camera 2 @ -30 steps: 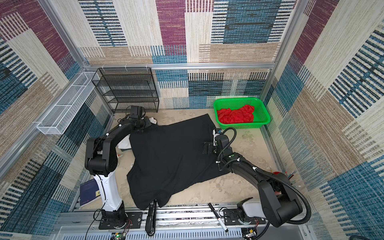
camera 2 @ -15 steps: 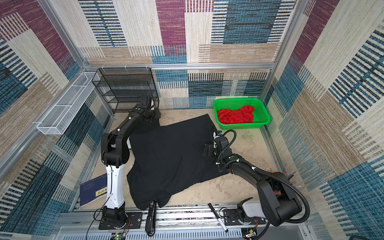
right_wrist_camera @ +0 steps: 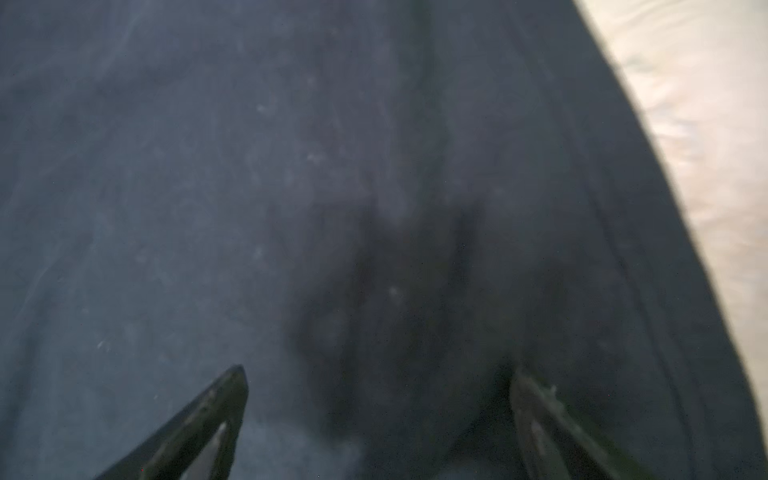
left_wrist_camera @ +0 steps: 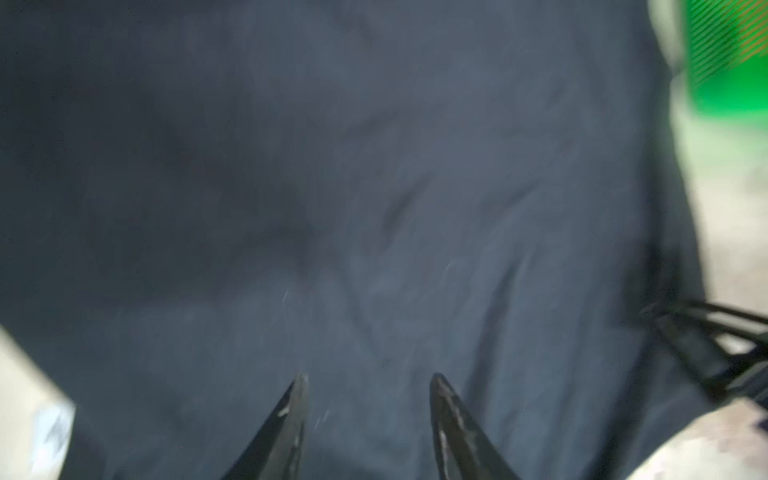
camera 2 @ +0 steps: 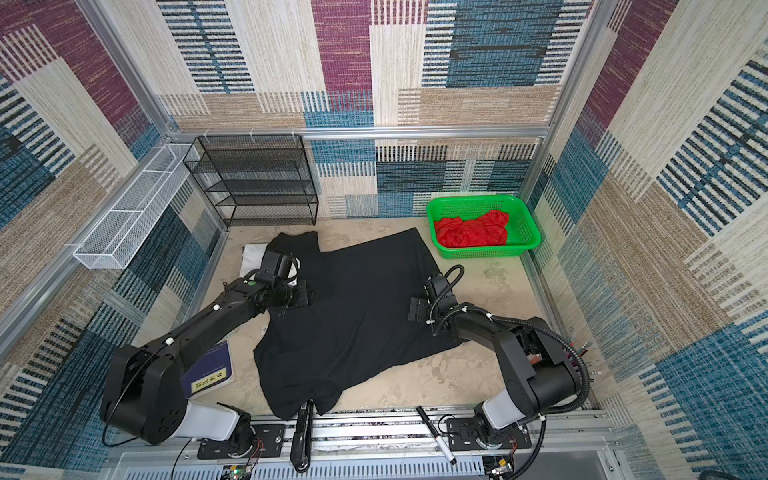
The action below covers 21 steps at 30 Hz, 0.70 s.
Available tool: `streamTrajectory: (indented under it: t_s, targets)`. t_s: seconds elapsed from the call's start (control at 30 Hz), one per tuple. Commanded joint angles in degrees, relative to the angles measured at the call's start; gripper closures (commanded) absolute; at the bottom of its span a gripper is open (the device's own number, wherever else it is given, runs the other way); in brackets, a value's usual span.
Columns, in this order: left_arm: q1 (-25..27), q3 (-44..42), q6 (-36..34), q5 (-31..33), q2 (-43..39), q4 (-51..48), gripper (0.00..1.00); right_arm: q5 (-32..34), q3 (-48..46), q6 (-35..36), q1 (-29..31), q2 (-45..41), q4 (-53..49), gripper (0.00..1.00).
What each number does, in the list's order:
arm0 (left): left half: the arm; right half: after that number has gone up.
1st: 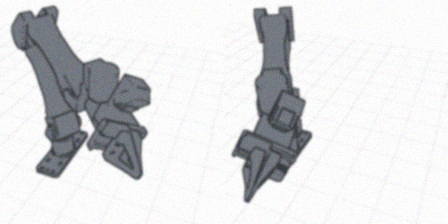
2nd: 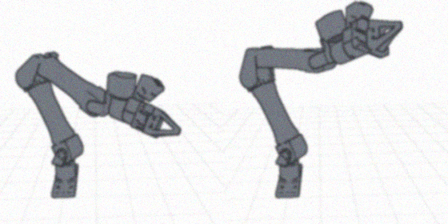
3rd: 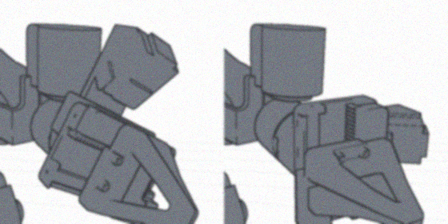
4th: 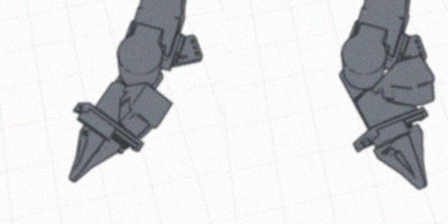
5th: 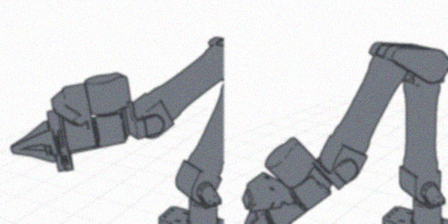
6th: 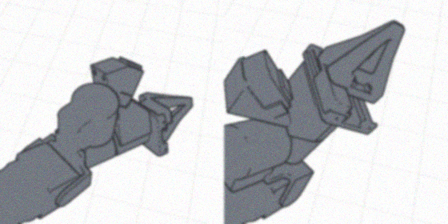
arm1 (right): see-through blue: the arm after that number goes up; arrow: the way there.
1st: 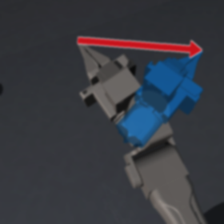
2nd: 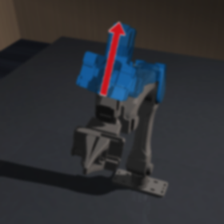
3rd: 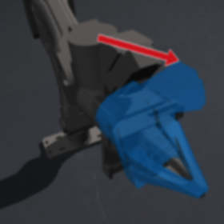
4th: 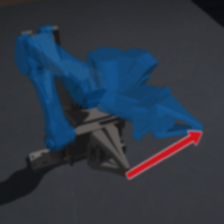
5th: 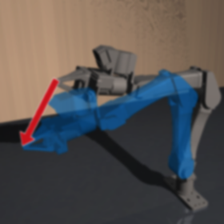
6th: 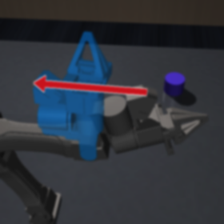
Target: Fold and stack the t-shirts
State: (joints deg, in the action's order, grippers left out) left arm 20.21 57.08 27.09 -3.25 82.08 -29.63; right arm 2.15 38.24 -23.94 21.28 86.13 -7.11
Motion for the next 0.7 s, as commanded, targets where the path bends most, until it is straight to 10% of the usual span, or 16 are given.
streamTrajectory:
  t_s: [0.0,0.67]
  targets:
    - [1.6,-2.9,4.5,3.0,-0.1,-7.5,0.51,1.9,-1.7,-4.5,0.0,-2.0,-9.7,0.01]
    - [3.7,-17.6,17.3,-1.8,0.3,-13.0,0.52,-4.0,-14.7,-31.5,7.7,-27.1,-33.4,0.01]
